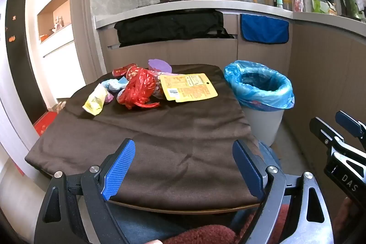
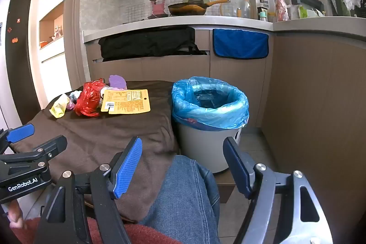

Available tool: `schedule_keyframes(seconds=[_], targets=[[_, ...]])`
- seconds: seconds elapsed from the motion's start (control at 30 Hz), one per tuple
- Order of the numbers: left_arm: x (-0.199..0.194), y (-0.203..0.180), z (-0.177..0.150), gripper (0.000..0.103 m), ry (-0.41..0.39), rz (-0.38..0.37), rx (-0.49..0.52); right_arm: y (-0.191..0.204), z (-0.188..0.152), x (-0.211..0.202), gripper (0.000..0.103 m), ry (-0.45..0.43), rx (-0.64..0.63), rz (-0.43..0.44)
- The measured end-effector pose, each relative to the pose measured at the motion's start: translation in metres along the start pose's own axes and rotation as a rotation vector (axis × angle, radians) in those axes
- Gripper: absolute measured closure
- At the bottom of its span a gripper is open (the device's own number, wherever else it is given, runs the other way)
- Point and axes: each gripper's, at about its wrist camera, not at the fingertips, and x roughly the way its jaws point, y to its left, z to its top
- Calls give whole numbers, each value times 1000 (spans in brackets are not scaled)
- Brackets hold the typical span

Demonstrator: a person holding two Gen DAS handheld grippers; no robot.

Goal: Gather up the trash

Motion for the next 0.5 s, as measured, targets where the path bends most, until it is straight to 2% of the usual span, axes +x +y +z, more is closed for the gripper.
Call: schedule_keyframes(seconds=[0.5], targets=[[0,0,0,17,-2,-3,-4,0,1,1,32,2,2,2]])
